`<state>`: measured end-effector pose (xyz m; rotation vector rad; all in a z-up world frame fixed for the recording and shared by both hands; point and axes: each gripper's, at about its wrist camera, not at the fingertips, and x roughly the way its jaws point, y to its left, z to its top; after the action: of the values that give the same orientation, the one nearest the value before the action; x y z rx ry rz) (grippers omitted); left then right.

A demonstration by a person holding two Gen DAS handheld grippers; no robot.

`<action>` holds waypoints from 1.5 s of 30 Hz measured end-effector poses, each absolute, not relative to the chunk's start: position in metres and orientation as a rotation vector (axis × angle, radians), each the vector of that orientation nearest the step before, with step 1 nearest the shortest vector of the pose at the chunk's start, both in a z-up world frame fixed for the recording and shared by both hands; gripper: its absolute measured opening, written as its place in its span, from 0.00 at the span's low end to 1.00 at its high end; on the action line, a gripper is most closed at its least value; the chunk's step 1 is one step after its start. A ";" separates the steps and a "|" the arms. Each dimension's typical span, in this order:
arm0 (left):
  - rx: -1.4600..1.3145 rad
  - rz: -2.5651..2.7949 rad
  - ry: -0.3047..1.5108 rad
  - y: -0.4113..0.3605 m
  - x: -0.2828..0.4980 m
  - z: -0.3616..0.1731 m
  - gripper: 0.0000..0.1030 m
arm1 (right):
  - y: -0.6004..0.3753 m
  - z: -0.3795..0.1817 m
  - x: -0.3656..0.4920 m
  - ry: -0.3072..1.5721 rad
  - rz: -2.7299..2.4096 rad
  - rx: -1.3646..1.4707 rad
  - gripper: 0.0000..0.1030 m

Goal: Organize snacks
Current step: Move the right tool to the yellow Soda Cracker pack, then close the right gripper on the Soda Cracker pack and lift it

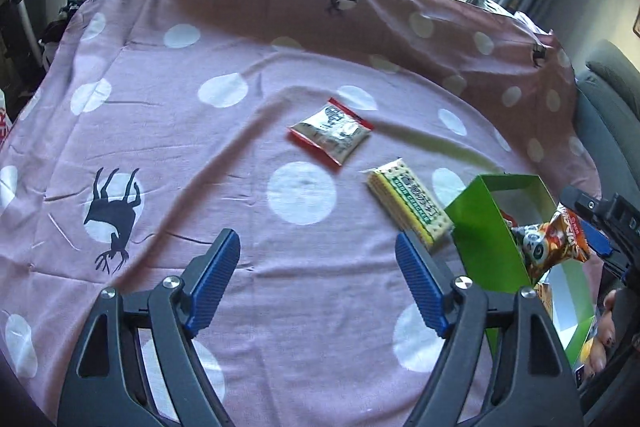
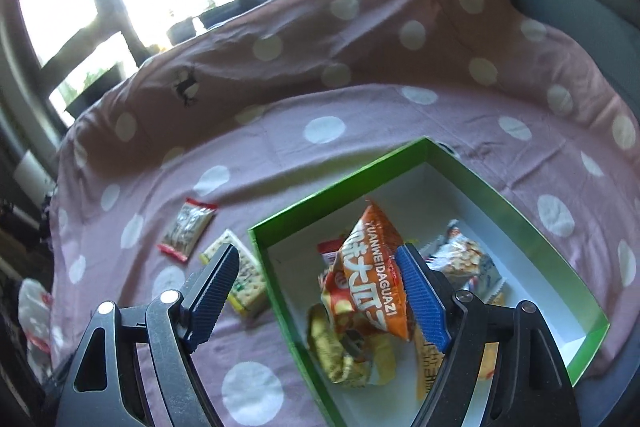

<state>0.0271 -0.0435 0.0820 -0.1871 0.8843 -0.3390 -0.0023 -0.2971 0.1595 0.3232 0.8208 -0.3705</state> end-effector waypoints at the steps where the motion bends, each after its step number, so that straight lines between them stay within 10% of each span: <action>1: -0.199 -0.338 0.892 -0.041 0.030 0.081 0.78 | -0.290 0.161 0.000 0.819 -0.347 0.309 0.78; 34: -0.240 -0.282 1.034 -0.021 0.055 0.057 0.77 | -0.201 0.032 0.173 1.386 -0.090 -0.134 0.63; 45: -0.191 -0.338 1.085 -0.038 0.047 0.051 0.77 | -0.177 0.059 0.114 1.393 0.147 0.209 0.59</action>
<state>0.0473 -0.0375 0.0509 -0.1909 1.0852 -0.3384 0.1138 -0.1766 0.0587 0.2089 1.3934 0.1473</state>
